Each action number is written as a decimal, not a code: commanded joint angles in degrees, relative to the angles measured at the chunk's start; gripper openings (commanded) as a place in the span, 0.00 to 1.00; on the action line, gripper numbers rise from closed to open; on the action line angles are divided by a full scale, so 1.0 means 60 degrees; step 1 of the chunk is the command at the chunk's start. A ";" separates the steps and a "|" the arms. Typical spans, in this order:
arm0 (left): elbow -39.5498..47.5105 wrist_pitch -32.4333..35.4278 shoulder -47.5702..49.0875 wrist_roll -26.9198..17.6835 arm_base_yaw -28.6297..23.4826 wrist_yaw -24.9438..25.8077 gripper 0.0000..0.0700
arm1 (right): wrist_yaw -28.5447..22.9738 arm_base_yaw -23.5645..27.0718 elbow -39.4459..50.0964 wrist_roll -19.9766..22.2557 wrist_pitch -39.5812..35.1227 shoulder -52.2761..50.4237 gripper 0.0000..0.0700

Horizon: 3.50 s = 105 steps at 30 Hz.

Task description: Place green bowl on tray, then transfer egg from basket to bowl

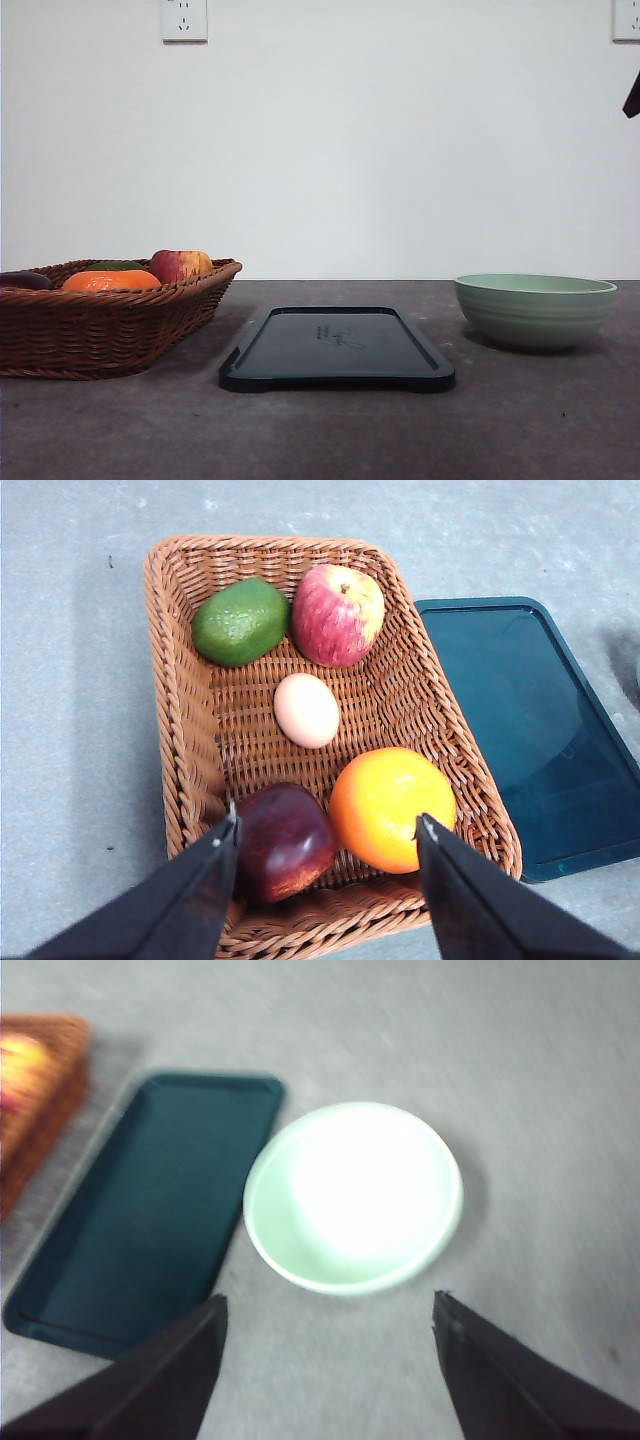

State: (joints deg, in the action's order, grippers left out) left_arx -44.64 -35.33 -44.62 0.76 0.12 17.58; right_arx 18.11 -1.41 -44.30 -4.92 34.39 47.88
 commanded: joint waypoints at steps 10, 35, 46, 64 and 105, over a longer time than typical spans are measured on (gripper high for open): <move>-0.0211 0.0102 -0.0047 -0.0004 -0.0011 0.0051 0.50 | -0.1093 0.0026 -0.3374 -0.0108 0.2558 0.3368 0.58; -0.0211 0.0109 -0.0051 -0.0008 -0.0011 0.0051 0.50 | -0.1355 0.0026 -0.4993 0.0585 0.1510 0.8367 0.55; -0.0211 0.0109 -0.0051 -0.0008 -0.0011 0.0047 0.50 | -0.1351 0.0026 -0.4993 0.0653 0.1359 0.8963 0.15; -0.0211 0.0109 -0.0051 -0.0008 -0.0011 0.0047 0.50 | -0.1268 -0.0358 -0.7282 0.0648 0.4321 0.8965 0.01; -0.0211 0.0109 -0.0051 -0.0008 -0.0011 0.0047 0.50 | -0.1031 -0.4065 -0.8625 0.0022 0.2133 1.1431 0.03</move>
State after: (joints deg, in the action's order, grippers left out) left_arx -44.73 -35.27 -44.62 0.86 0.12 17.58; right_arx 11.89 -25.37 -94.78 -4.77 47.39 115.22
